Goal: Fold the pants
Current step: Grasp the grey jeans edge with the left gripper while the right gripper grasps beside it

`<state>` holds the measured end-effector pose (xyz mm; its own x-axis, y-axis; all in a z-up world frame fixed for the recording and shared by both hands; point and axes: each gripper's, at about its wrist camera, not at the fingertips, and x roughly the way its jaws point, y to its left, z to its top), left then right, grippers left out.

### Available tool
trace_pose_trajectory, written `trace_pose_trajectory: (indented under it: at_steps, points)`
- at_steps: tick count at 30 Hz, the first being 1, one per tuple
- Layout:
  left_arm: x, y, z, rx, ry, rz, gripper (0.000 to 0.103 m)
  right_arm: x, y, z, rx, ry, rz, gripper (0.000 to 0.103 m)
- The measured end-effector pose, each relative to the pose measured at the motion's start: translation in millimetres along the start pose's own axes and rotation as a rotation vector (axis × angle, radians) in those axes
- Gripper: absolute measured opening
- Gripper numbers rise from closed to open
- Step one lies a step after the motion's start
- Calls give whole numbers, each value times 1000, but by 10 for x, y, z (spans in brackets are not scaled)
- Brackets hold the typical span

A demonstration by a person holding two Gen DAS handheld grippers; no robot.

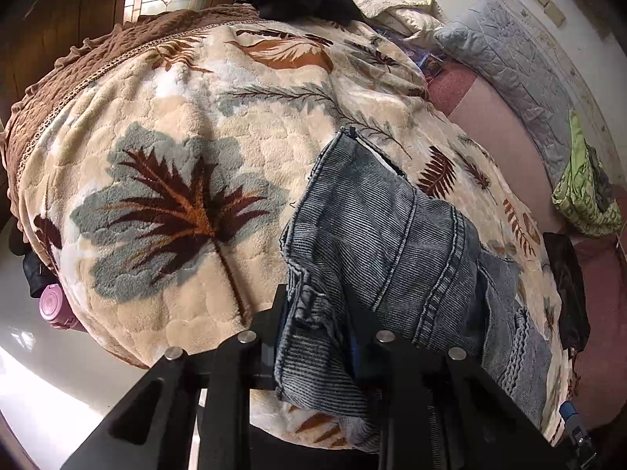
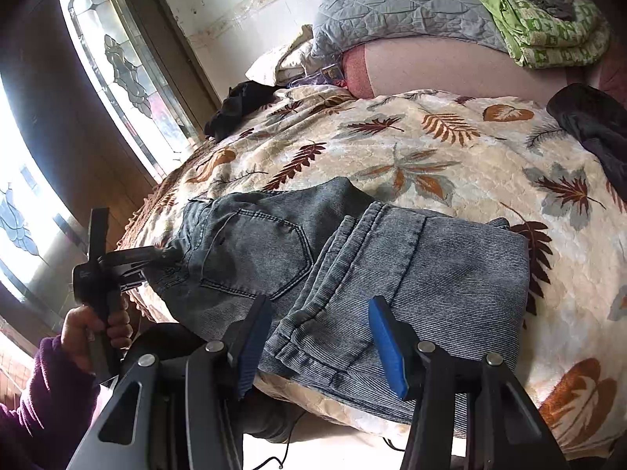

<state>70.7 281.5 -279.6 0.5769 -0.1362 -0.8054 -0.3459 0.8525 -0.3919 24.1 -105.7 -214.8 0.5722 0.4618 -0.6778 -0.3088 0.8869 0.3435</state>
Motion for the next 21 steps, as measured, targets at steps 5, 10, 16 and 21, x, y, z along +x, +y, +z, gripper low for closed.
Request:
trace_pose_trajectory:
  at_steps: [5,10,16,21]
  points:
    - [-94,-176,23,83,-25,33,23,-122,-188,-15,37,-34,-34,55]
    - [-464,-516,27,192,-93,20,21,-282,-579,-81,112,-82,-96,55]
    - [-902,-1313,-106,399,-157,-5,20,-419,-1159,-226,260,-124,-145,55]
    - [-1108,-2092,-412,573,-166,-68,19,-566,-1543,-306,407,-170,-134,55]
